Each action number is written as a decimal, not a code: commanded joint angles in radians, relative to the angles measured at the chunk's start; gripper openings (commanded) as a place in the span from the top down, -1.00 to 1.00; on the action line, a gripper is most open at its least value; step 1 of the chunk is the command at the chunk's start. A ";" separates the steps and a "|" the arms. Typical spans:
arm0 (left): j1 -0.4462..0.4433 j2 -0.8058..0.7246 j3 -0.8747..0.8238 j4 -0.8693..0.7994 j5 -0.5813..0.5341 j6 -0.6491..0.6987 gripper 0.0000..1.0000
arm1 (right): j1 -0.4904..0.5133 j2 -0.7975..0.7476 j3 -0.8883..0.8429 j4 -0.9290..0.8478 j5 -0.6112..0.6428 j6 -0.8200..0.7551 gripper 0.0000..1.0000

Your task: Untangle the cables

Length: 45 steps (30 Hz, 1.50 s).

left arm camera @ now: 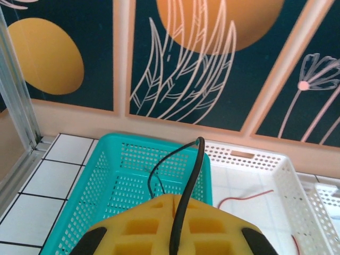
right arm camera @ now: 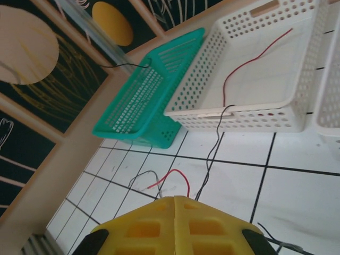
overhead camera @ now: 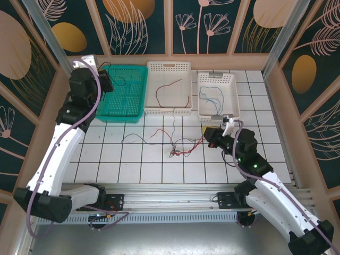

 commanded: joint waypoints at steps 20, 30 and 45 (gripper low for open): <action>0.089 0.471 0.034 0.201 -0.018 -0.076 1.00 | 0.205 -0.013 0.133 -0.096 0.102 -0.047 1.00; 0.091 0.638 0.061 0.225 -0.038 -0.113 1.00 | 0.234 -0.035 0.150 -0.112 0.105 -0.041 1.00; 0.091 0.650 0.009 0.236 -0.006 -0.108 0.23 | 0.236 0.006 0.192 -0.092 0.187 -0.063 1.00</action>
